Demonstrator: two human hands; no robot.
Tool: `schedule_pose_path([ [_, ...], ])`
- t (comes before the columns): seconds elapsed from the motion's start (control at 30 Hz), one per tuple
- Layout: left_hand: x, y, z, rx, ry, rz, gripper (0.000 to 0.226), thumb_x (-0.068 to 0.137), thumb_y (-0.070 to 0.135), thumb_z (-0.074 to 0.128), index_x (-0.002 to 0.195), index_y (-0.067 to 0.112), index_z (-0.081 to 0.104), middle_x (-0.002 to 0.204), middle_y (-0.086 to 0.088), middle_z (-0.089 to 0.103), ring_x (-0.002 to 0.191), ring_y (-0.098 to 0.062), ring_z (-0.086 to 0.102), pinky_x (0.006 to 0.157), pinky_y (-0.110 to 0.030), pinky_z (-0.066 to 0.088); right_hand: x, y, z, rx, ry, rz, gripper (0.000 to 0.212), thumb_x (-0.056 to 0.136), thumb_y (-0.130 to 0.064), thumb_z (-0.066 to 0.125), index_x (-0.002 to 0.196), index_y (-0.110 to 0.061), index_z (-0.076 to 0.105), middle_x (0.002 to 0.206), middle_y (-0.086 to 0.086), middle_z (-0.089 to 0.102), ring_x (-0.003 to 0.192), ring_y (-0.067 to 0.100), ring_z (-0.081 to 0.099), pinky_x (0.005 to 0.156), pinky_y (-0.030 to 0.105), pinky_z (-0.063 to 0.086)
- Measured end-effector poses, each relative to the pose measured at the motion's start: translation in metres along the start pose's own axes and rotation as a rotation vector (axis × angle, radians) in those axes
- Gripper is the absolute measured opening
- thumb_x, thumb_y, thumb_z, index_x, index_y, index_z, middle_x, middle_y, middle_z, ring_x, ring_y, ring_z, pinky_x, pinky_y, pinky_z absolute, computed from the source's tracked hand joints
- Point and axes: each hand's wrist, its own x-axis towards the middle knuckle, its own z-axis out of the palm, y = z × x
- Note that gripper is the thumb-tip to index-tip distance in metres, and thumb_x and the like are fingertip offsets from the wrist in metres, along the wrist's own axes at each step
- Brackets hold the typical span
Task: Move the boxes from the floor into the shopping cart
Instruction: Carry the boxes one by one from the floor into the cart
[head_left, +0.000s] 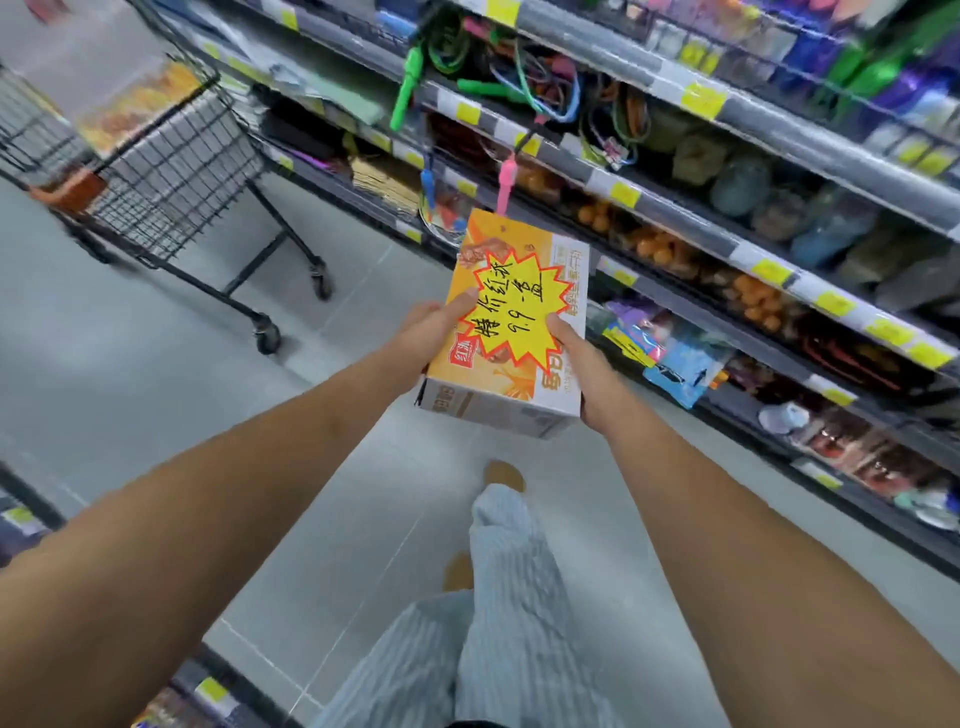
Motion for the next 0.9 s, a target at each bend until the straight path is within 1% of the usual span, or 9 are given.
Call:
schedule_pose_path([
  [0.17, 0.008, 0.036, -0.085, -0.117, 0.190, 0.034, 0.079, 0.067, 0.070, 0.063, 0.124, 0.015, 0.057, 0.114, -0.009, 0.068, 0.091, -0.025, 0.070, 0.091, -0.044, 0.054, 0.041, -0.060, 0.089, -0.089, -0.200, -0.009, 0.029, 0.095, -0.040, 0.056, 0.114, -0.020, 0.065, 0.092, 0.005, 0.076, 0.074, 0.020, 0.074, 0.070, 0.036, 0.061],
  [0.3, 0.020, 0.075, -0.140, -0.178, 0.305, 0.067, 0.064, 0.079, 0.061, 0.061, 0.116, 0.009, 0.062, 0.104, -0.012, 0.071, 0.077, -0.023, 0.071, 0.081, -0.037, 0.057, 0.078, -0.114, 0.154, -0.142, -0.330, -0.012, 0.022, 0.097, -0.034, 0.054, 0.110, -0.019, 0.064, 0.082, 0.002, 0.077, 0.068, 0.017, 0.073, 0.068, 0.034, 0.061],
  [0.37, 0.027, 0.091, -0.169, -0.228, 0.347, 0.076, 0.057, 0.084, 0.057, 0.058, 0.110, 0.007, 0.063, 0.099, -0.013, 0.072, 0.071, -0.023, 0.070, 0.076, -0.035, 0.057, 0.097, -0.138, 0.190, -0.186, -0.387, -0.020, 0.027, 0.097, -0.034, 0.054, 0.117, -0.017, 0.062, 0.086, 0.004, 0.076, 0.071, 0.019, 0.073, 0.073, 0.036, 0.060],
  [0.47, 0.033, 0.112, -0.213, -0.311, 0.410, 0.105, 0.042, 0.086, 0.053, 0.057, 0.094, 0.013, 0.064, 0.100, -0.015, 0.072, 0.076, -0.025, 0.068, 0.087, -0.041, 0.055, 0.125, -0.170, 0.247, -0.263, -0.470, -0.043, 0.035, 0.096, -0.036, 0.055, 0.125, -0.016, 0.059, 0.091, 0.006, 0.076, 0.074, 0.021, 0.073, 0.082, 0.043, 0.056],
  [0.53, 0.034, 0.118, -0.241, -0.398, 0.482, 0.099, 0.039, 0.087, 0.054, 0.055, 0.090, 0.016, 0.064, 0.103, -0.014, 0.071, 0.086, -0.029, 0.068, 0.094, -0.044, 0.052, 0.140, -0.181, 0.282, -0.289, -0.509, -0.041, 0.029, 0.096, -0.038, 0.054, 0.116, -0.018, 0.063, 0.090, 0.006, 0.076, 0.077, 0.022, 0.073, 0.089, 0.046, 0.054],
  [0.7, 0.041, 0.114, -0.304, -0.588, 0.646, 0.100, 0.041, 0.098, 0.048, 0.037, 0.073, 0.023, 0.058, 0.059, 0.006, 0.068, 0.076, -0.021, 0.063, 0.066, -0.028, 0.048, 0.165, -0.198, 0.365, -0.416, -0.496, 0.050, 0.030, 0.090, -0.052, 0.053, 0.098, -0.025, 0.065, 0.104, 0.007, 0.072, 0.110, 0.031, 0.064, 0.100, 0.050, 0.046],
  [0.8, 0.047, 0.114, -0.332, -0.677, 0.718, 0.079, 0.038, 0.098, 0.052, 0.032, 0.090, 0.024, 0.057, 0.089, 0.003, 0.062, 0.093, -0.017, 0.059, 0.090, -0.037, 0.044, 0.179, -0.200, 0.413, -0.421, -0.496, 0.109, 0.033, 0.091, -0.054, 0.053, 0.093, -0.023, 0.064, 0.098, 0.005, 0.070, 0.104, 0.028, 0.064, 0.098, 0.051, 0.048],
  [0.87, 0.056, 0.109, -0.353, -0.793, 0.735, 0.045, 0.053, 0.095, 0.061, 0.028, 0.125, 0.023, 0.050, 0.124, -0.005, 0.052, 0.127, -0.026, 0.047, 0.106, -0.048, 0.034, 0.188, -0.202, 0.445, -0.397, -0.464, 0.145, 0.030, 0.091, -0.051, 0.055, 0.089, -0.022, 0.062, 0.091, 0.003, 0.067, 0.094, 0.024, 0.061, 0.100, 0.053, 0.045],
  [0.9, 0.063, 0.109, -0.366, -0.874, 0.708, 0.046, 0.064, 0.091, 0.067, 0.028, 0.139, 0.025, 0.039, 0.140, -0.007, 0.042, 0.134, -0.032, 0.039, 0.105, -0.052, 0.036, 0.194, -0.202, 0.464, -0.381, -0.443, 0.163, 0.028, 0.091, -0.049, 0.057, 0.090, -0.021, 0.061, 0.091, 0.003, 0.066, 0.090, 0.022, 0.061, 0.100, 0.054, 0.045],
])
